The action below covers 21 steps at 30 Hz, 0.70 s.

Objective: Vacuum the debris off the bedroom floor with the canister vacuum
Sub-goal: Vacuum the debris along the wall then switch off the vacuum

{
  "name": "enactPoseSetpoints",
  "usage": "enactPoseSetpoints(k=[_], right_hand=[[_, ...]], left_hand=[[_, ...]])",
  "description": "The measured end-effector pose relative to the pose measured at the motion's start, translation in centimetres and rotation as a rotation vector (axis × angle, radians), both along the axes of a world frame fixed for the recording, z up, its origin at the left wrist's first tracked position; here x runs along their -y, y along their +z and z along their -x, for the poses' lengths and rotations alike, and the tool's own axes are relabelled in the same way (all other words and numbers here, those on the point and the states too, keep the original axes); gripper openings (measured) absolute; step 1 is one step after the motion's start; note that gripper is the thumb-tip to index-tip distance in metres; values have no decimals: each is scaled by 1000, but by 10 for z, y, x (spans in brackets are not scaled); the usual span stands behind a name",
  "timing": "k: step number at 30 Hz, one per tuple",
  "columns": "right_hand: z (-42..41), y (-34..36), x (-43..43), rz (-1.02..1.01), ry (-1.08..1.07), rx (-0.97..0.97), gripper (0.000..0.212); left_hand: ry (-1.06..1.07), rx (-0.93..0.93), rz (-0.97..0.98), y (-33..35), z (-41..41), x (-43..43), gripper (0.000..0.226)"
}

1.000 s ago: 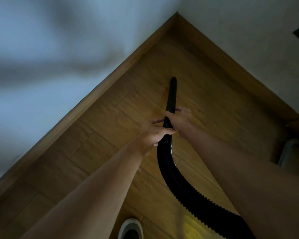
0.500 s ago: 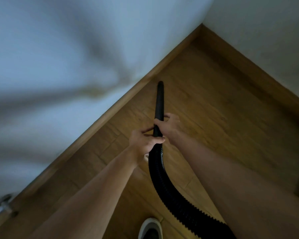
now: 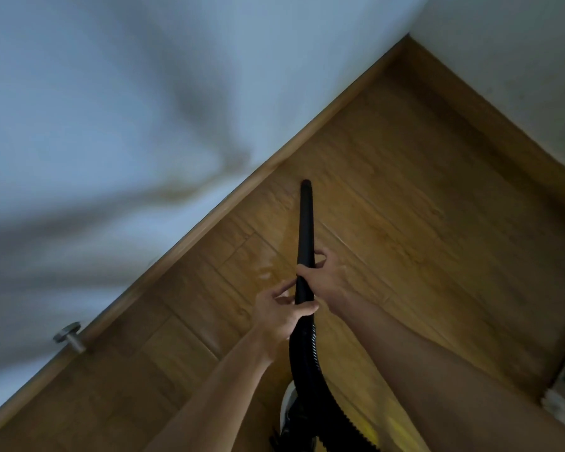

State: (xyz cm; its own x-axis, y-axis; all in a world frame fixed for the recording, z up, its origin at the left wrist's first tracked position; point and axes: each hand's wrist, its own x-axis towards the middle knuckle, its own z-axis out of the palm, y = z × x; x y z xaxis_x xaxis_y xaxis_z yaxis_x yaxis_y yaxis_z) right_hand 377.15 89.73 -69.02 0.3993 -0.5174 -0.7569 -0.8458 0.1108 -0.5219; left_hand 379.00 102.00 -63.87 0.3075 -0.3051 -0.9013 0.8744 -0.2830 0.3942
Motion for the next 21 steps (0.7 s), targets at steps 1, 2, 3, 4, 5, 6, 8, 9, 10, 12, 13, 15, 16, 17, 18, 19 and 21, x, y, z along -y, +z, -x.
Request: enactPoseSetpoints(k=[1,2,3,4,5,6,8,9,10,12,13,15,16,17,18,19,21], right_hand=[[-2,-1,-10,-7,11,3,51],[-4,-2,-21,-17,24,9,51],[-6,-3,-32,-29,35,11,53],[-6,-5,-43,-38,43,13,55],[-6,-6,-54,-42,51,6,56],[-5,-6,-64,-43,57,2,56],[0,-6,-80,-31,69,-5,54],[4,-5,-85,-18,80,-11,53],[8,-4,-90,-6,89,-20,53],[17,0,-99,3,100,-46,51],[21,1,-103,8,110,-59,50],[27,3,-111,16,140,-78,49],[28,3,-115,13,151,-81,49],[26,4,-120,10,163,-77,49],[23,3,-126,6,174,-75,50],[19,3,-133,1,185,-72,51],[11,2,-149,-7,204,-61,52]], left_hand=[[15,-3,-15,2,0,-9,61],[31,-6,-33,4,-1,-20,61],[44,-10,-44,5,-1,-30,61],[54,-12,-53,6,-1,-40,61],[55,-11,-64,6,0,-50,60],[51,-8,-78,7,2,-59,60],[33,-6,-109,9,8,-74,57],[25,-7,-123,9,12,-79,56],[24,-12,-136,9,17,-83,54],[33,-34,-151,9,26,-90,53],[39,-49,-153,9,31,-93,53],[44,-75,-152,10,38,-103,54],[40,-86,-154,12,40,-108,54],[34,-96,-159,14,40,-114,54],[35,-101,-165,15,39,-121,54],[38,-104,-173,15,38,-128,54],[47,-105,-187,16,32,-142,55]])
